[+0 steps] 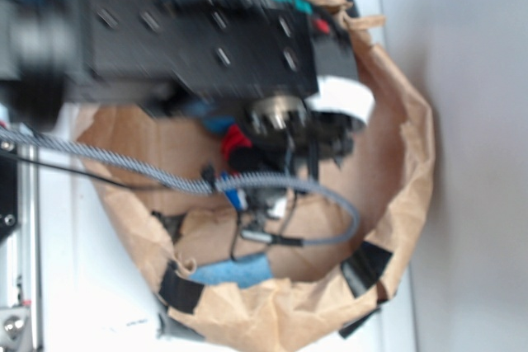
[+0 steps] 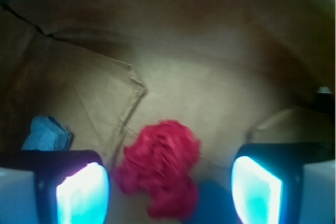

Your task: Grab the red paper.

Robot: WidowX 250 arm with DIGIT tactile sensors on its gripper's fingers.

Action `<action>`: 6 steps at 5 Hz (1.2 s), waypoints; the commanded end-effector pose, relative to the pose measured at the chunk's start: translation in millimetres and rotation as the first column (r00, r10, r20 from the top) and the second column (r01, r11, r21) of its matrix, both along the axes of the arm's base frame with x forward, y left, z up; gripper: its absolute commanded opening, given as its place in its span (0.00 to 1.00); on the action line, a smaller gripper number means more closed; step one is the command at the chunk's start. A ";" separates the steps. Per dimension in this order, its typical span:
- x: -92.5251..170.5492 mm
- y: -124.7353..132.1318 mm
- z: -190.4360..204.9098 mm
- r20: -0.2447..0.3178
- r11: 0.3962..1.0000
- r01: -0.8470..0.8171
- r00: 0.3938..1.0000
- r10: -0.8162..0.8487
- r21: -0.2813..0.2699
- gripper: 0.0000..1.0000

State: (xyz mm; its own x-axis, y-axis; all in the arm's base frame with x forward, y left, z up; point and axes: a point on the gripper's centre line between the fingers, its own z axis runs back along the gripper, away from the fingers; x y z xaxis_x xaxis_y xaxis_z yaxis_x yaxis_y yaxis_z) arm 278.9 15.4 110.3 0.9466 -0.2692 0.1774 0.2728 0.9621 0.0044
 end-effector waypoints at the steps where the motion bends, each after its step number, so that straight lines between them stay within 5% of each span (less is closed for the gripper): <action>1: -12.2 18.4 -8.1 0.065 0.996 0.038 0.997 -0.043 0.077 1.00; 5: 7.8 -19.0 -74.3 0.066 0.988 -0.049 0.997 0.040 0.149 1.00; 6: 12.8 -19.2 -72.3 0.070 0.986 -0.073 0.996 0.064 0.148 0.89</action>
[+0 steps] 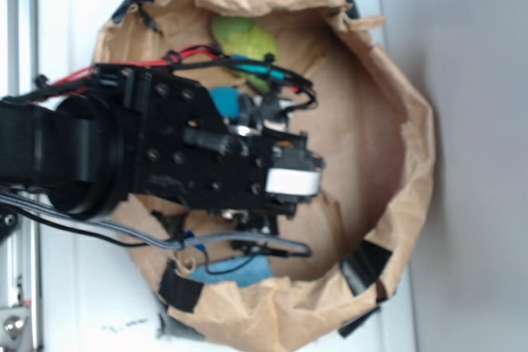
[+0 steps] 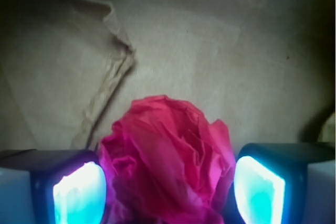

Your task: Grab the red paper.

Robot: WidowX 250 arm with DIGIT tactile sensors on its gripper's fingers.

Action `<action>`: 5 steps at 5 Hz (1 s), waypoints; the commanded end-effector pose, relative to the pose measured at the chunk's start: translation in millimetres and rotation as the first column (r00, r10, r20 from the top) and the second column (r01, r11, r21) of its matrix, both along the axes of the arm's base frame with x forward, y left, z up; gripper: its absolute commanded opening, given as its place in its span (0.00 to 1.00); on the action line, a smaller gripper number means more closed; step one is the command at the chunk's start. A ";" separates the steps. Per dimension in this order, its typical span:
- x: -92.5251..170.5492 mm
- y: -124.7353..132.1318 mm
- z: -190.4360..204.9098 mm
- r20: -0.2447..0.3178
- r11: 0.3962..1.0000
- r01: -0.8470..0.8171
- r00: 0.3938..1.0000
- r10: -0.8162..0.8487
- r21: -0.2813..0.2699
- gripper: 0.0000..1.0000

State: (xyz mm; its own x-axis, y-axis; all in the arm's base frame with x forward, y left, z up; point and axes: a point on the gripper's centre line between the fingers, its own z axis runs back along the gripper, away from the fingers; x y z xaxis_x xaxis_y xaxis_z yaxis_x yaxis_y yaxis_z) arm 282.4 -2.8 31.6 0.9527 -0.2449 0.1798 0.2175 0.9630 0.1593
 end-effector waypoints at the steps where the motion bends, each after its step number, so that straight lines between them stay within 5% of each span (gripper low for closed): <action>1: 15.2 -1.8 10.8 0.022 0.999 -0.035 0.999 0.036 -0.009 0.00; 2: 19.0 -2.4 16.1 0.027 0.998 -0.050 0.998 0.051 -0.022 0.00; 4: 11.6 26.1 102.6 0.005 0.976 -0.104 0.994 0.107 -0.190 0.00; 5: 6.8 38.2 139.4 -0.022 0.967 -0.120 0.993 0.118 -0.224 0.00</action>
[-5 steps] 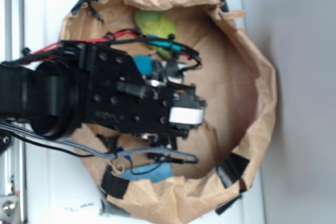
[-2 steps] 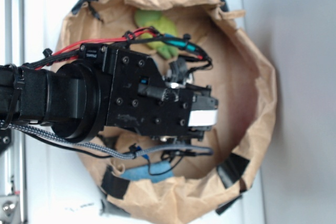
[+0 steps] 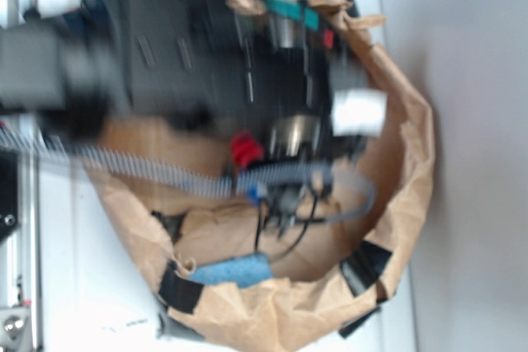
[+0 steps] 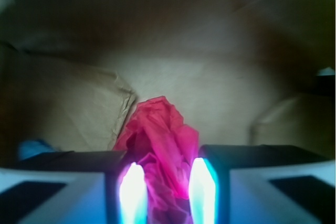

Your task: Grab the red paper.

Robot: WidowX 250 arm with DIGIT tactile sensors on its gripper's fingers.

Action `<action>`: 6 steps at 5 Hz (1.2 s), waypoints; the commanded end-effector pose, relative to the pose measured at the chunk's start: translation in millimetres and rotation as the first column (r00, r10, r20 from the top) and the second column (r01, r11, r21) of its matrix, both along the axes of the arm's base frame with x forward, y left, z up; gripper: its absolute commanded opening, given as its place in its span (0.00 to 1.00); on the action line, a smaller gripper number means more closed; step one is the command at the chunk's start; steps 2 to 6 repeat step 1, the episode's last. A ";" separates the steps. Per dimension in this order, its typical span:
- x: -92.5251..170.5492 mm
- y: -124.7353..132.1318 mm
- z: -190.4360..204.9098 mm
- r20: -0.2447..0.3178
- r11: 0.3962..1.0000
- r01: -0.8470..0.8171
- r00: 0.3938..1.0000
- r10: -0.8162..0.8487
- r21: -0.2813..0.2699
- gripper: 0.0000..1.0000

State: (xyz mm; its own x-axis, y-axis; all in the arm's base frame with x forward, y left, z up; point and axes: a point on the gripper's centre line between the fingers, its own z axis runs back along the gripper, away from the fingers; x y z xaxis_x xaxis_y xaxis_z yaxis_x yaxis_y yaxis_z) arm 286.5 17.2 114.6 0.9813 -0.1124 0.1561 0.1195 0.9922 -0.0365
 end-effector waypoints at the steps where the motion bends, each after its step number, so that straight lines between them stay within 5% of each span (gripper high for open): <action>1: 0.3 21.5 63.6 0.074 1.000 -0.018 0.997 0.019 -0.016 0.00; 6: 0.3 21.5 63.6 0.074 1.000 -0.018 0.997 0.019 -0.016 0.00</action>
